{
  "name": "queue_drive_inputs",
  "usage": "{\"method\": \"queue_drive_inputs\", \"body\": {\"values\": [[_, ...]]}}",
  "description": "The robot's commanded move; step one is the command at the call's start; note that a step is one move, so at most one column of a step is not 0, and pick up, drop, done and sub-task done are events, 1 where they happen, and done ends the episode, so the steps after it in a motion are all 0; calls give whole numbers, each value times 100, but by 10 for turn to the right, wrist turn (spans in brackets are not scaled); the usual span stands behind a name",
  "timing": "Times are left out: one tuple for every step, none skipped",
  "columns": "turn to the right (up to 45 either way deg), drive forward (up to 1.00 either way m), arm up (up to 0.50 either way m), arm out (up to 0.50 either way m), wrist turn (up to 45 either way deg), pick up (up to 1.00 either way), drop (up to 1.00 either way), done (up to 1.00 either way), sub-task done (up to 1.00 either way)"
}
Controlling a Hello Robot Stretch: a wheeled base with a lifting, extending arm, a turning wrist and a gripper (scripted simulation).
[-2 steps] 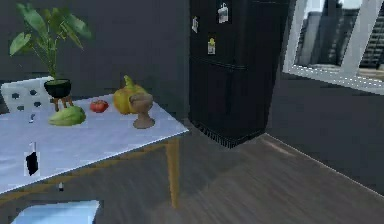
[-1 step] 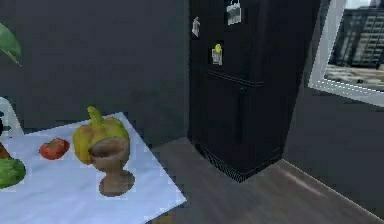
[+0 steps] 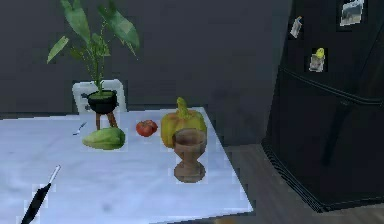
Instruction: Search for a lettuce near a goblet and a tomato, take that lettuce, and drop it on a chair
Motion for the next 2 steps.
{"method": "queue_drive_inputs", "body": {"values": [[0, 5, 0, 0, 0, 0, 0, 0, 0], [-450, 0, 0, 0, 0, 0, 0, 0, 0]]}}
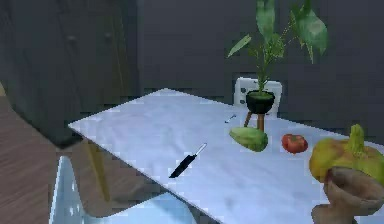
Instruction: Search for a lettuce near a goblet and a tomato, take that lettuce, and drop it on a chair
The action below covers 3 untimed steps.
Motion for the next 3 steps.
{"method": "queue_drive_inputs", "body": {"values": [[-450, 0, 0, 0, 0, 0, 0, 0, 0], [-240, 0, 0, 0, 0, 0, 0, 0, 0], [450, 0, 0, 0, 0, 0, 0, 0, 0]]}}
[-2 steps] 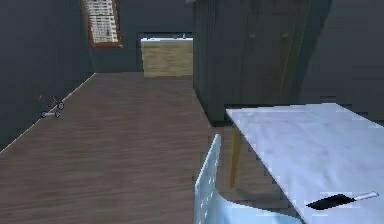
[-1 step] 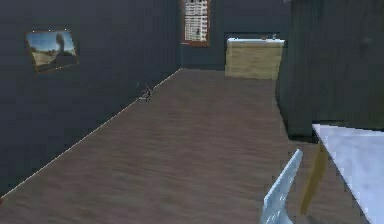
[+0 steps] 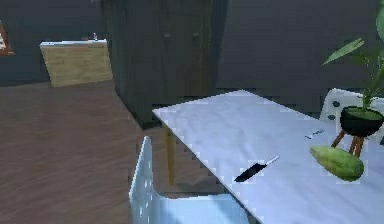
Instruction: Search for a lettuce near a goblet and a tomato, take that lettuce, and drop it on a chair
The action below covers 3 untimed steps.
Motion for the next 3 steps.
{"method": "queue_drive_inputs", "body": {"values": [[450, 0, 0, 0, 0, 0, 0, 0, 0], [450, 0, 0, 0, 0, 0, 0, 0, 0], [240, 0, 0, 0, 0, 0, 0, 0, 0]]}}
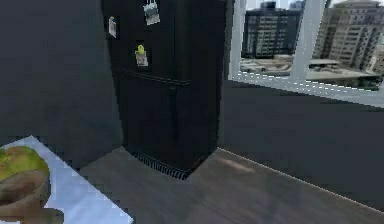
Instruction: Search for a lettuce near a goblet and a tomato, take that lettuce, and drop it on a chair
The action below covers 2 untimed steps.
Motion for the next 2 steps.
{"method": "queue_drive_inputs", "body": {"values": [[0, 45, 0, 0, 0, 0, 0, 0, 0], [-30, 0, 0, 0, 0, 0, 0, 0, 0]]}}
